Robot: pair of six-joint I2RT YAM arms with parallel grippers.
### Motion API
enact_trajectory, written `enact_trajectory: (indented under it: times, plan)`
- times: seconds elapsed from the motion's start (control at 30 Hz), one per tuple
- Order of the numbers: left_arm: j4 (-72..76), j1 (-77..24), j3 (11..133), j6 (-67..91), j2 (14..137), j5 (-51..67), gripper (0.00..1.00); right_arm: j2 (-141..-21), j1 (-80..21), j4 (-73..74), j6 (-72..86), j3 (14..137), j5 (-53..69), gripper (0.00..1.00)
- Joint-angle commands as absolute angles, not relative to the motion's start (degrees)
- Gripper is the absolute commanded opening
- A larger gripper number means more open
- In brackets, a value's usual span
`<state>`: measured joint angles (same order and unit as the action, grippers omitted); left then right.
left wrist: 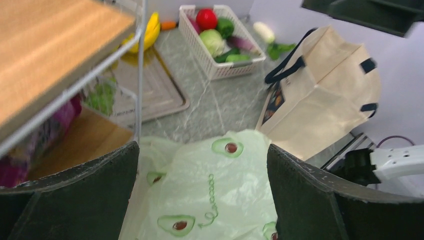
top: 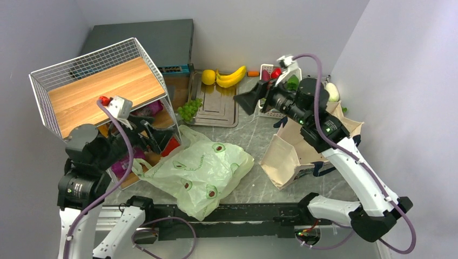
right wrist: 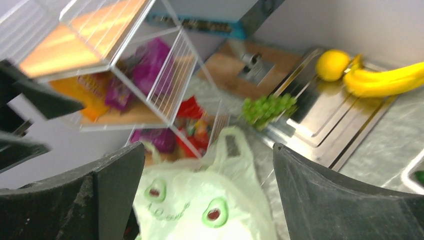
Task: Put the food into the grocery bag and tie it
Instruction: Adjust the grocery bag at the center of the board.
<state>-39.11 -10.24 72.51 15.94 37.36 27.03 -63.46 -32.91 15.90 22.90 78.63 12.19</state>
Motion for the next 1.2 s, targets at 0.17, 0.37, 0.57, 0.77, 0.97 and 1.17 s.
enact_trajectory:
  times: [0.17, 0.37, 0.57, 0.77, 0.97, 1.17]
  plan:
    - [-46.3, -10.4, 57.6, 12.4, 29.6, 19.9, 0.99, -64.0, -48.7, 36.3, 20.5, 79.9, 6.0, 1.0]
    - [-48.1, -10.4, 51.9, 13.1, 26.3, 18.0, 0.99, -65.1, -53.7, 42.6, 28.4, 76.5, 0.5, 1.0]
    - [-50.6, -10.4, 50.4, 17.2, 26.1, 14.3, 0.99, -69.8, -57.9, 47.5, 37.4, 73.5, -4.4, 0.99]
    - [-51.0, -10.3, 48.1, 20.3, 26.6, 12.4, 0.99, -70.9, -60.7, 46.0, 45.6, 68.2, -8.0, 0.96]
    - [-50.4, -10.4, 46.4, 23.4, 25.1, 8.5, 0.99, -68.8, -60.8, 43.4, 51.6, 61.3, -12.5, 0.92]
    - [-49.5, -10.4, 45.6, 23.9, 24.0, 7.9, 0.99, -62.7, -58.0, 47.1, 50.9, 55.4, -23.5, 1.0]
